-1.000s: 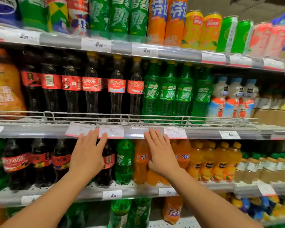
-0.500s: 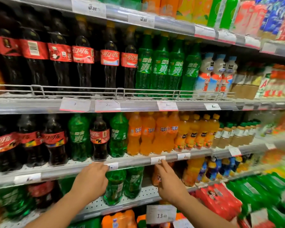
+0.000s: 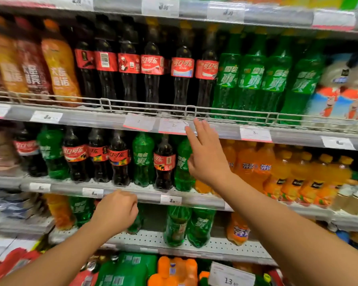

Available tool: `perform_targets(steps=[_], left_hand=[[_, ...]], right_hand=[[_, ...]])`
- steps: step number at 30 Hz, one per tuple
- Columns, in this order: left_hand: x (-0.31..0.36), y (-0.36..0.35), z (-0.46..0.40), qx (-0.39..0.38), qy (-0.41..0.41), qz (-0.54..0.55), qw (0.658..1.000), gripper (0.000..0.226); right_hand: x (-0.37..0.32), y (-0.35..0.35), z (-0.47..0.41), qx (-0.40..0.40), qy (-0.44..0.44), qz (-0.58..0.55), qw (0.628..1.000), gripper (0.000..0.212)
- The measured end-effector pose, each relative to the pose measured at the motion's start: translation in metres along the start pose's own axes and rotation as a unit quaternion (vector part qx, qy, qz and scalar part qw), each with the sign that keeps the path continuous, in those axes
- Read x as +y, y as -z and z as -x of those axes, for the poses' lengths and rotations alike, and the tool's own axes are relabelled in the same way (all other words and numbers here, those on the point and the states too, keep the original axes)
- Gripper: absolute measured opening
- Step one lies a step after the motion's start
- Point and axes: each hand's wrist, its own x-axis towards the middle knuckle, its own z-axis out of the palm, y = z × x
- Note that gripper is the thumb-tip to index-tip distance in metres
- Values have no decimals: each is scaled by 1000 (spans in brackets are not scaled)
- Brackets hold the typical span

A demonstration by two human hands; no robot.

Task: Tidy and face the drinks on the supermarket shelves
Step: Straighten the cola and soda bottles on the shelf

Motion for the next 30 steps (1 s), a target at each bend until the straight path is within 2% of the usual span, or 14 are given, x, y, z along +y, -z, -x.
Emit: perform_targets(steps=[4, 6, 14, 18, 21, 24, 27, 30], left_hand=[[-11, 16, 13, 3, 37, -13, 999, 20], [-20, 23, 17, 20, 44, -20, 999, 20], [-84, 72, -11, 136, 44, -46, 989, 59], [-140, 97, -36, 162, 32, -112, 980, 75], [-182, 106, -54, 151, 13, -171, 973, 81], [-216, 101, -66, 147, -17, -161, 976, 82], [-229, 91, -69, 155, -42, -145, 976, 86], [-225, 79, -72, 167, -34, -124, 978, 93]], right_hand=[[-2, -17, -21, -54, -8, 31, 998, 84], [-3, -24, -20, -52, -9, 44, 998, 83], [-7, -32, -16, -36, -30, 89, 995, 88], [-18, -39, -16, -14, -78, 97, 992, 88], [-32, -47, -19, 16, -133, 94, 987, 90], [-51, -54, -24, 34, -199, 88, 975, 88], [-71, -49, -34, 3, -258, 110, 960, 85], [-95, -39, -50, -16, -237, 141, 961, 79]])
